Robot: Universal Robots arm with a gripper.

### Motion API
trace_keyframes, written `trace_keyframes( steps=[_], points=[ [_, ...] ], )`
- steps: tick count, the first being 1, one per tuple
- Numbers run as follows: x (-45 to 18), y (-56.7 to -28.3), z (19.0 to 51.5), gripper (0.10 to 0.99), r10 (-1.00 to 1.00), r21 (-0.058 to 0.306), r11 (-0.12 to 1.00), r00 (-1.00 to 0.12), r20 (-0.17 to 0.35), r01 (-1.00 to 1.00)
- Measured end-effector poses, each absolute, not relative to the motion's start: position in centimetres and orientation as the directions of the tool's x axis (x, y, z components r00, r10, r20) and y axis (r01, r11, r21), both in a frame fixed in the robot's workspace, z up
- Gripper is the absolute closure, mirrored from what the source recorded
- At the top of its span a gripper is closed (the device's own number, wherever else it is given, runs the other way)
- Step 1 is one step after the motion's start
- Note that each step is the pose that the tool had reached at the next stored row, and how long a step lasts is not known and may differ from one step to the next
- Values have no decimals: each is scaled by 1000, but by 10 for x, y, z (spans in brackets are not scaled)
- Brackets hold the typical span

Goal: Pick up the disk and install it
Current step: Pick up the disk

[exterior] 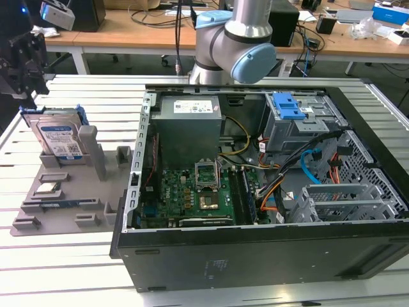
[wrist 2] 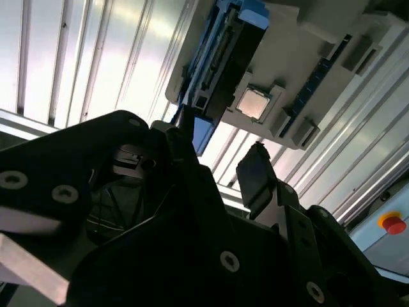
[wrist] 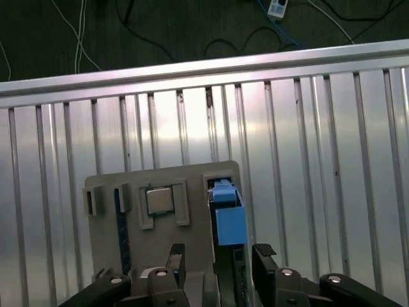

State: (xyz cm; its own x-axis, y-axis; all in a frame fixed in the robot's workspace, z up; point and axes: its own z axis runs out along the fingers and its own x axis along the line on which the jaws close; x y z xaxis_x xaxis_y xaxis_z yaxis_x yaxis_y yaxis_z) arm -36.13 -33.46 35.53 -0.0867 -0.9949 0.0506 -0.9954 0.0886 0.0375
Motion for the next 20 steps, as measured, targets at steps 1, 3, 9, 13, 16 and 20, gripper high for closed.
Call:
trace_keyframes(
  steps=[1, 3, 9, 13, 16, 20],
  points=[
    [-361, -332, 352, 545, -995, 37, 83, -81, 50, -996],
    [-361, -332, 348, 545, -996, 37, 80, -78, 51, -996],
    [-361, -330, 334, 545, -999, 38, 37, -35, 40, -999],
    [-361, -330, 327, 545, -999, 38, 23, -21, 39, -999],
    [-361, -330, 317, 545, -999, 38, 21, -20, 39, -999],
    [-361, -330, 307, 545, -999, 38, 21, -20, 40, -999]
  ],
)
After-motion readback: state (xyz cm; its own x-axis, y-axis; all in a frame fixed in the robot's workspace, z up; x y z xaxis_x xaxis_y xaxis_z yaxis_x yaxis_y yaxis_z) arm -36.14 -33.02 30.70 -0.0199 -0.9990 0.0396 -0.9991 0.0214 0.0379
